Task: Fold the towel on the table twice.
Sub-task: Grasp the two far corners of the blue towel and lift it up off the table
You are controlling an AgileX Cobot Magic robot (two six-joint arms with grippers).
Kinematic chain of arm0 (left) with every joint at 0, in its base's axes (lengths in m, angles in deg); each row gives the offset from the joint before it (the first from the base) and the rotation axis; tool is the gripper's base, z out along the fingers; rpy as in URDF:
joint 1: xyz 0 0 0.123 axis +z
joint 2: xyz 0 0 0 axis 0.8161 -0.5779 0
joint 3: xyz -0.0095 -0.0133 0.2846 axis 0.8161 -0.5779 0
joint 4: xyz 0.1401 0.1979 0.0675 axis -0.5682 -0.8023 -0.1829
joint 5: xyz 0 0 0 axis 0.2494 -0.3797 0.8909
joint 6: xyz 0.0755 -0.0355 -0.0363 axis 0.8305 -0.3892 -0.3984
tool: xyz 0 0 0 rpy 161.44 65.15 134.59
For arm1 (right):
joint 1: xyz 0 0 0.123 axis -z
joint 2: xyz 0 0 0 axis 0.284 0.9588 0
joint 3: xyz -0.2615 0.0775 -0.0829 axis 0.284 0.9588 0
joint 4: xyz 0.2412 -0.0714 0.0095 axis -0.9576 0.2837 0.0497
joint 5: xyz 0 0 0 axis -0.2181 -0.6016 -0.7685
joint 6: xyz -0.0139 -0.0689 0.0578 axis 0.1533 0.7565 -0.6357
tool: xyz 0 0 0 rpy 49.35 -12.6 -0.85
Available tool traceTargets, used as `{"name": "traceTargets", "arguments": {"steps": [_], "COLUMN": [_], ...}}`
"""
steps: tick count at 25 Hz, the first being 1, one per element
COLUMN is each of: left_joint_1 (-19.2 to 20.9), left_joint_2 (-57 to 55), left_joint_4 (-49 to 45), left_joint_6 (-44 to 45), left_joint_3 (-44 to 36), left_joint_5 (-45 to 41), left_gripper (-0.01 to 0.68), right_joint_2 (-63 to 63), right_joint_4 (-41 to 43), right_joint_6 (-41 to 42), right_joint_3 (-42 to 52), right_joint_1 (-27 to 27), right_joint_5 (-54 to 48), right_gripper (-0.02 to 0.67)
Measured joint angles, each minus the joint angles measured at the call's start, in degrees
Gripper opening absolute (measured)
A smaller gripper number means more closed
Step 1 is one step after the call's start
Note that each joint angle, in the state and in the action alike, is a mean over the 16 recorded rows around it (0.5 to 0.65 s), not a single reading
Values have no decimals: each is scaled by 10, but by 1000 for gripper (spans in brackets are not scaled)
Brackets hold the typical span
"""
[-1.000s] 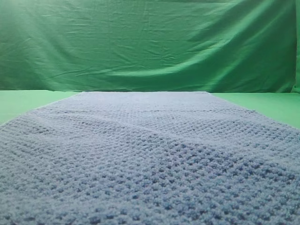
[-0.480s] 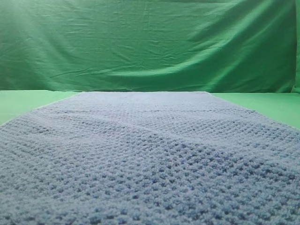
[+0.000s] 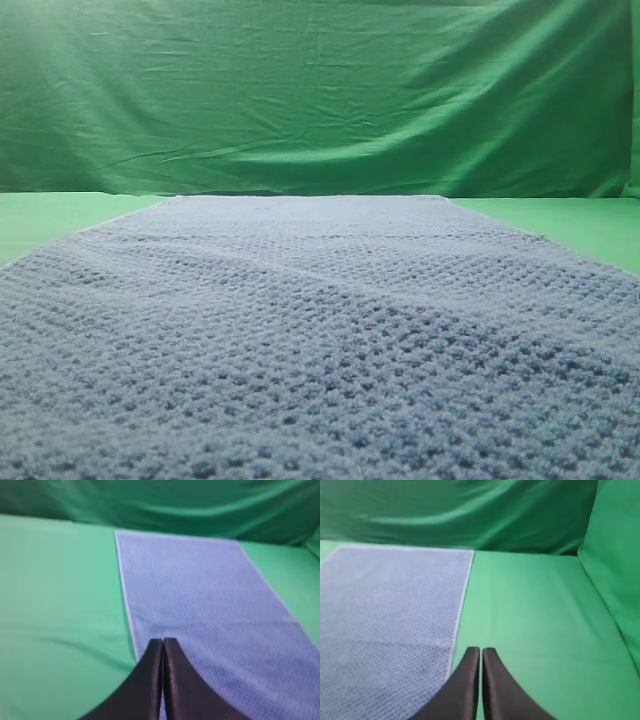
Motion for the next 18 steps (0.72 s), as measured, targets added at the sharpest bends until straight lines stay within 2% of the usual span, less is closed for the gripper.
{"name": "traceTargets", "arguments": {"steps": [8,18], "left_joint_1": [-49,-84], "left_joint_2": [-221,-446], "left_joint_4": [-42,-85], "left_joint_6": [0,-8], "left_joint_3": [91,193], "left_joint_5": [-82,-69], "left_gripper": [0,0], "right_joint_2": [141,366], "right_joint_4": [1,-1], "right_joint_6": [-9,-39], "right_joint_3": [-74,-198], "right_joint_1": [-22,-47], "right_joint_5": [-78,-141], "right_gripper": [0,0]}}
